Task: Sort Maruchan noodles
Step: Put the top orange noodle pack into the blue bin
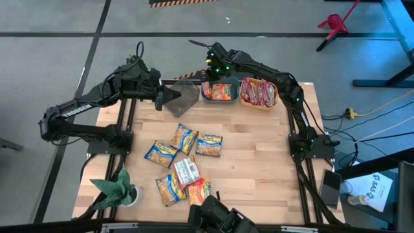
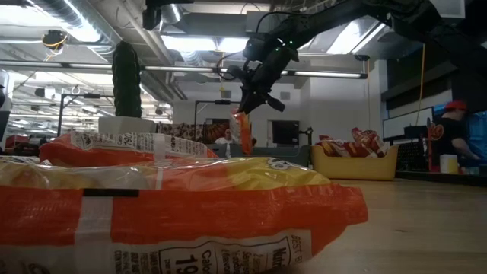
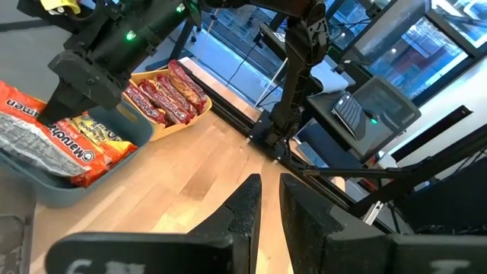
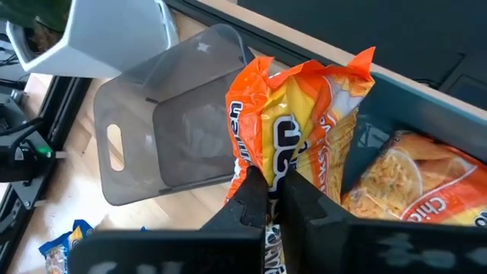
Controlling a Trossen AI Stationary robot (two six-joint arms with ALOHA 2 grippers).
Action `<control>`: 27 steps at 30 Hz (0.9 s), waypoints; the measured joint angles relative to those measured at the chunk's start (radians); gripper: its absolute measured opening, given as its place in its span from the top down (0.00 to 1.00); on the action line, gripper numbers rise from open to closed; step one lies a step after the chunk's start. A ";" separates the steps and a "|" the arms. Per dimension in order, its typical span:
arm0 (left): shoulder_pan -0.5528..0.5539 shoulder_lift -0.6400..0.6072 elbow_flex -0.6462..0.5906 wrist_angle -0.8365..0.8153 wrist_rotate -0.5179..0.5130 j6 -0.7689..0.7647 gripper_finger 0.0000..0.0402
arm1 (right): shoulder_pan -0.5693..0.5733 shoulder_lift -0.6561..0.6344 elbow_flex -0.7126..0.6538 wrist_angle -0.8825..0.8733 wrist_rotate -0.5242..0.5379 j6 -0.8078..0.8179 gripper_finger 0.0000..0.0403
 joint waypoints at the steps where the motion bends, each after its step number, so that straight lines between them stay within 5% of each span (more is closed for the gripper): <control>1: 0.000 0.000 0.000 0.000 0.000 0.000 0.89 | 0.000 0.000 0.000 -0.002 0.000 0.000 1.00; 16: 0.000 0.000 0.000 0.027 0.000 -0.003 0.89 | 0.000 0.039 0.000 -0.005 -0.020 0.022 0.99; 27: 0.000 0.000 0.000 0.038 -0.004 -0.003 0.89 | -0.001 0.042 0.000 0.019 0.026 0.017 0.84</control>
